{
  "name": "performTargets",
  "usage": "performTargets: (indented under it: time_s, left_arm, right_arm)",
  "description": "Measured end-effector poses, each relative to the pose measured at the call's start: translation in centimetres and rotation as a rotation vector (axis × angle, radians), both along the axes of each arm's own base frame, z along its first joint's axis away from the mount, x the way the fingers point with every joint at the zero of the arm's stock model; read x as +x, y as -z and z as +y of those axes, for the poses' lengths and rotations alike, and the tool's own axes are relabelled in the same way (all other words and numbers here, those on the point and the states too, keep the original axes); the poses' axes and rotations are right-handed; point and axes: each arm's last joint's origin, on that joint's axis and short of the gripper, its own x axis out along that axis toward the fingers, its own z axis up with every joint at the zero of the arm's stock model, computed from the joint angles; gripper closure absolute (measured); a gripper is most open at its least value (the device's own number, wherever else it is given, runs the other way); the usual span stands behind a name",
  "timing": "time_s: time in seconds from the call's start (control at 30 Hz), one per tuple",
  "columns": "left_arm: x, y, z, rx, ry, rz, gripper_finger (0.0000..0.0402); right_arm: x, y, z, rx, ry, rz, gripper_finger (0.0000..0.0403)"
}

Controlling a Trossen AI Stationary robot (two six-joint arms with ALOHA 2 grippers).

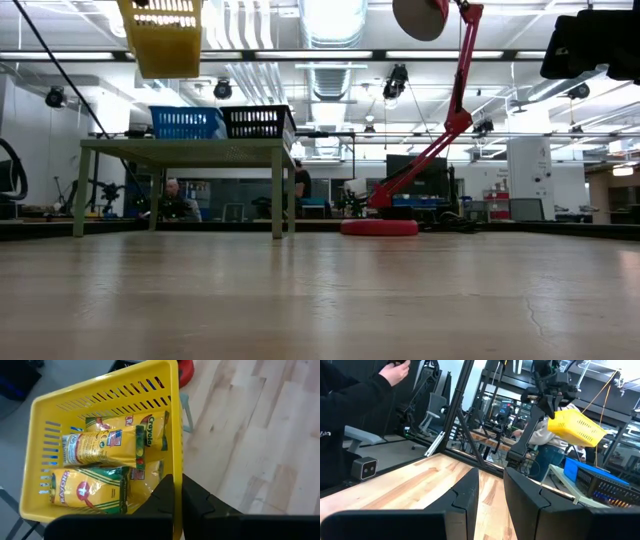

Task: Pick & Place Office Desk Supplies
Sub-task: Put the yellow basket filled with crayon boxes on the shelf

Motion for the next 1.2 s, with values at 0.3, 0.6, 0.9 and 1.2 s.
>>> performTargets:
  time_s: [0.3,0.6,0.9,1.2]
  left_arm:
    - [0.3,0.0,0.5,0.082,-0.057,-0.011,0.0391]
    - [0.4,0.0,1.5,0.072,-0.148,-0.019,0.0391]
    - [0.4,0.0,3.0,0.051,-0.278,-0.034,0.0391]
    - [-0.2,0.0,6.3,0.009,-0.620,-0.118,0.0391]
  right_arm:
    - [0.0,0.0,0.0,0.000,0.000,0.000,0.0316]
    - [0.0,0.0,0.0,0.000,0.000,0.000,0.0316]
    - [0.0,0.0,0.0,0.000,0.000,0.000,0.0316]
    - [0.0,0.0,0.0,0.000,0.000,0.000,0.0316]
